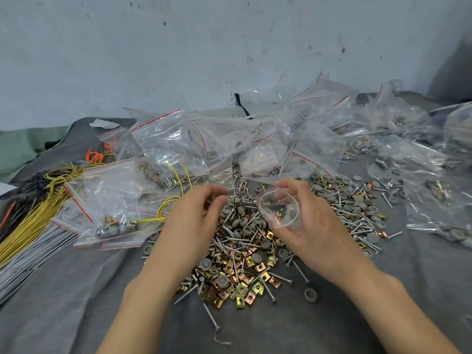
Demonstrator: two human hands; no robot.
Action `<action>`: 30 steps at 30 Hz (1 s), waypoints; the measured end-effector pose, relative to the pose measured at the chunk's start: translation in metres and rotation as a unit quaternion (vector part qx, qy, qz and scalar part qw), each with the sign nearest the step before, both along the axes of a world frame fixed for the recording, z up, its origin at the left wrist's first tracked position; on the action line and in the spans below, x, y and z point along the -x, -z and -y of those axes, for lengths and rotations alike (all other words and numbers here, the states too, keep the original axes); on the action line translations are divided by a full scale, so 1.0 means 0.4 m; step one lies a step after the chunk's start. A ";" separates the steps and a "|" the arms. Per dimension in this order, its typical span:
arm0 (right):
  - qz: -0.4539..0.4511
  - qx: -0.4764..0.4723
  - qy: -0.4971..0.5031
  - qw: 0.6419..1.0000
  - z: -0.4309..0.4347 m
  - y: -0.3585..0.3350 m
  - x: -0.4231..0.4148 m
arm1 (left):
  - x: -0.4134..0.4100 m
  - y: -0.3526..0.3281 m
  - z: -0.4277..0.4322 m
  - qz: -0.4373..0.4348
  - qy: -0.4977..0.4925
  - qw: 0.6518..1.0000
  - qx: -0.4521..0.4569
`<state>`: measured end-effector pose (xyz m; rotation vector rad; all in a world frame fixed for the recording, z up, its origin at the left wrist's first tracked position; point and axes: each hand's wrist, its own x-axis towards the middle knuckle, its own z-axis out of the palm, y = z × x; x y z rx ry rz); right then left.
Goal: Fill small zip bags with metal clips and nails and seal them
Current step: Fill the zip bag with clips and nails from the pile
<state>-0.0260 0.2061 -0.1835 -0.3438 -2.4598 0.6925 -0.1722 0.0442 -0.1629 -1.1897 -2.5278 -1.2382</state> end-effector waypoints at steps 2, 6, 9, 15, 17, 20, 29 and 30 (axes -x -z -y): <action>0.002 -0.007 0.000 1.000 0.000 0.001 0.000 | -0.019 -0.020 -0.013 0.017 0.028 0.998 -0.044; -0.006 -0.010 -0.001 1.000 0.000 0.003 0.003 | -0.066 -0.043 -0.042 0.042 0.076 0.991 -0.098; -0.020 -0.003 -0.003 1.000 -0.001 0.005 0.004 | -0.092 -0.047 -0.060 0.055 0.111 0.986 -0.114; -0.036 -0.001 -0.010 0.999 -0.003 0.005 0.005 | -0.118 -0.042 -0.089 0.031 0.134 0.987 -0.084; -0.043 0.007 -0.012 0.999 -0.004 0.004 0.004 | -0.124 -0.041 -0.092 0.012 0.140 0.987 -0.073; -0.044 0.008 -0.010 0.999 -0.005 0.004 0.002 | -0.121 -0.043 -0.089 0.001 0.135 0.988 -0.081; -0.025 0.001 -0.002 1.000 -0.009 0.008 0.000 | -0.016 -0.008 -0.013 0.006 0.015 0.999 0.041; -0.024 0.001 -0.001 1.000 -0.009 0.008 -0.001 | -0.006 -0.001 -0.004 0.000 0.006 0.998 0.070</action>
